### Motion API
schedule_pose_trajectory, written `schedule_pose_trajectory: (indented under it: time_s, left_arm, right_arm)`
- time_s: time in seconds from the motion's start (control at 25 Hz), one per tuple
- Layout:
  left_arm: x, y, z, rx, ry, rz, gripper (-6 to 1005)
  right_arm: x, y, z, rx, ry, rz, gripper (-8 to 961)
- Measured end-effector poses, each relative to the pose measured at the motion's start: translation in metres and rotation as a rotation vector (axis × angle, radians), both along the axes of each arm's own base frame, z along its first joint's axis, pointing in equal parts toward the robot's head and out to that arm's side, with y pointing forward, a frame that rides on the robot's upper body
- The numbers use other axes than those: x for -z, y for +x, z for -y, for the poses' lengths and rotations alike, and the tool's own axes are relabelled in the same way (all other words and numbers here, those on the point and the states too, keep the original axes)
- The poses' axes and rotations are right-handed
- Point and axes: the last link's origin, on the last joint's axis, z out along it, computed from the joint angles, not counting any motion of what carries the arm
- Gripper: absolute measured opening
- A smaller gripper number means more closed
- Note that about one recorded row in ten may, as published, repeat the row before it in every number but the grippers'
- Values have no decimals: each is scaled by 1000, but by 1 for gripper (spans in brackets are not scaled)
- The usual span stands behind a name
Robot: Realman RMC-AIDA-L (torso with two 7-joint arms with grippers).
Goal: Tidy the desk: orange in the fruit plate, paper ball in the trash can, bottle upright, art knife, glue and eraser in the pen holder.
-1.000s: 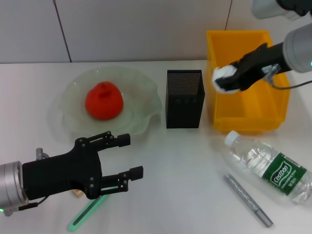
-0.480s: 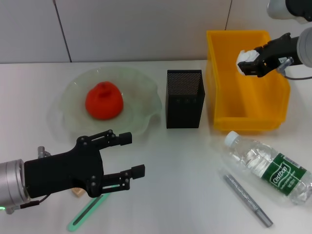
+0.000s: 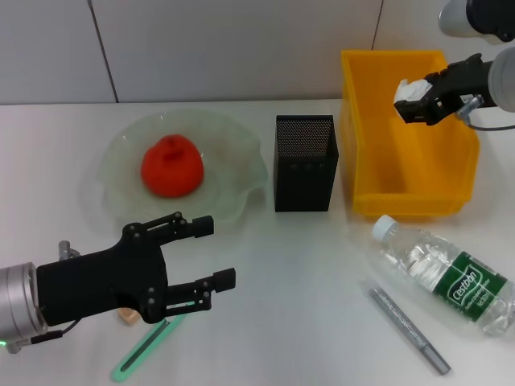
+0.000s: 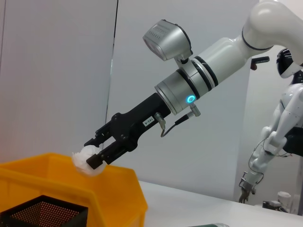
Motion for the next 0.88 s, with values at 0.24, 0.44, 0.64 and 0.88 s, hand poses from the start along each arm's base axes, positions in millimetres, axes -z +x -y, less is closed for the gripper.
schedule_pose_trajectory:
  time_s: [0.24, 0.44, 0.64, 0.88]
  left_arm:
    - [1, -1, 0, -6, -4, 2, 790]
    - [1, 0, 0, -6, -5, 3, 789]
    - [1, -2, 1, -11, -4, 4, 789]
    - [1, -2, 1, -12, -4, 2, 788]
  right_arm:
    - [-2, 2, -3, -10, 28, -7, 647]
    - [-2, 2, -3, -14, 39, -23, 770]
    - [-2, -1, 0, -35, 31, -75, 766]
    - [0, -8, 11, -109, -10, -174, 766]
